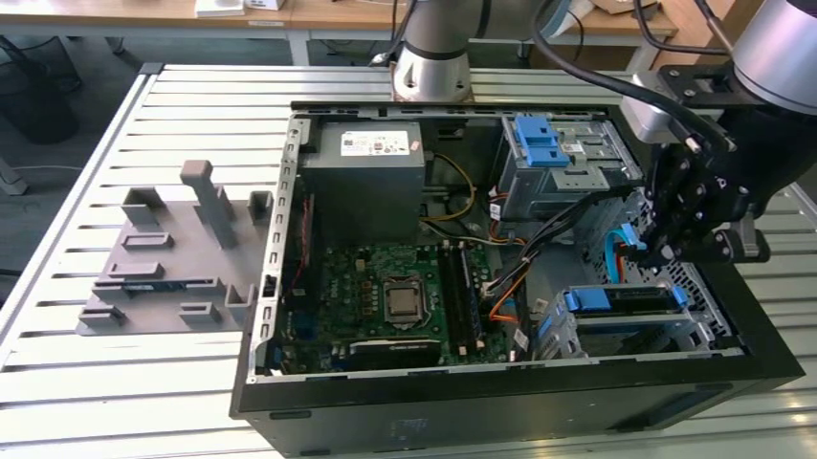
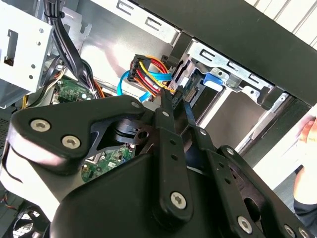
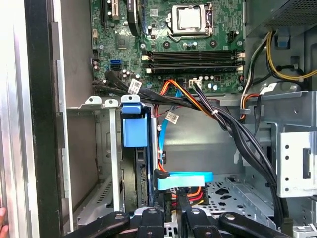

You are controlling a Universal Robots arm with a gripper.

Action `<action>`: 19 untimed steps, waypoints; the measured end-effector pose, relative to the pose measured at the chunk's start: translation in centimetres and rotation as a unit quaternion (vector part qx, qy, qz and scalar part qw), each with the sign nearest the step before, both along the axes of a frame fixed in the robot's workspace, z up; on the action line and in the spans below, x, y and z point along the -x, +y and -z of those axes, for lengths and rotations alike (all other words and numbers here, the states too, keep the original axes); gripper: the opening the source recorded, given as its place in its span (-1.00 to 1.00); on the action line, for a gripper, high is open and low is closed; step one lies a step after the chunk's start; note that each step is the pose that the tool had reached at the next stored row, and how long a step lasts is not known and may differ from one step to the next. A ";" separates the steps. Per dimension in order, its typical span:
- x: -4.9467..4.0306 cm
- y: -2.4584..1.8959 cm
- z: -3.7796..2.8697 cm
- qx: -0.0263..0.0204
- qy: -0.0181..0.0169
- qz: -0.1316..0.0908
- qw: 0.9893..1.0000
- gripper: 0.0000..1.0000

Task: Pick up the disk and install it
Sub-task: 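Insert the first disk wire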

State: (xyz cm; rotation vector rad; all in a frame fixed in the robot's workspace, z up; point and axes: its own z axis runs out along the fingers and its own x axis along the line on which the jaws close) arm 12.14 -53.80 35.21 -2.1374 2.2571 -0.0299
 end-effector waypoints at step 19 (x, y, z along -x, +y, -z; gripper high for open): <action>0.00 -0.78 0.57 0.004 0.000 0.002 1.000 -0.67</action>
